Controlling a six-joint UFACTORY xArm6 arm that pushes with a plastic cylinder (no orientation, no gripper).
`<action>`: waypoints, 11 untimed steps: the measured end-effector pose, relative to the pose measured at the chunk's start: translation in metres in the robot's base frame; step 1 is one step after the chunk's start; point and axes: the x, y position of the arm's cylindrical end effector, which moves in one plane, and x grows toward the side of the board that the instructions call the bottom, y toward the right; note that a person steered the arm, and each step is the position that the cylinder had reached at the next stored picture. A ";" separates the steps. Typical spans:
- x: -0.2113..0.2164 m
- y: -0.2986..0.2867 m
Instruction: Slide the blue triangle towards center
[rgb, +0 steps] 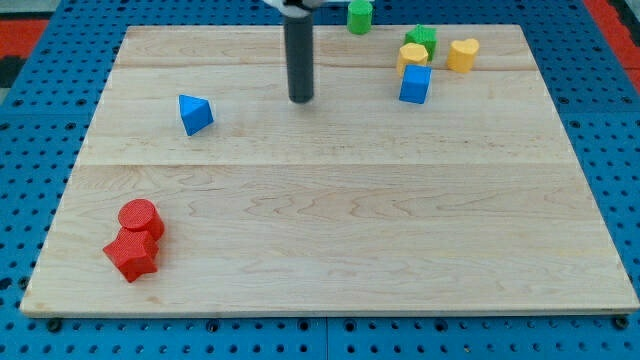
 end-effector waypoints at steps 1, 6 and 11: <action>-0.027 -0.064; 0.057 -0.166; 0.091 -0.085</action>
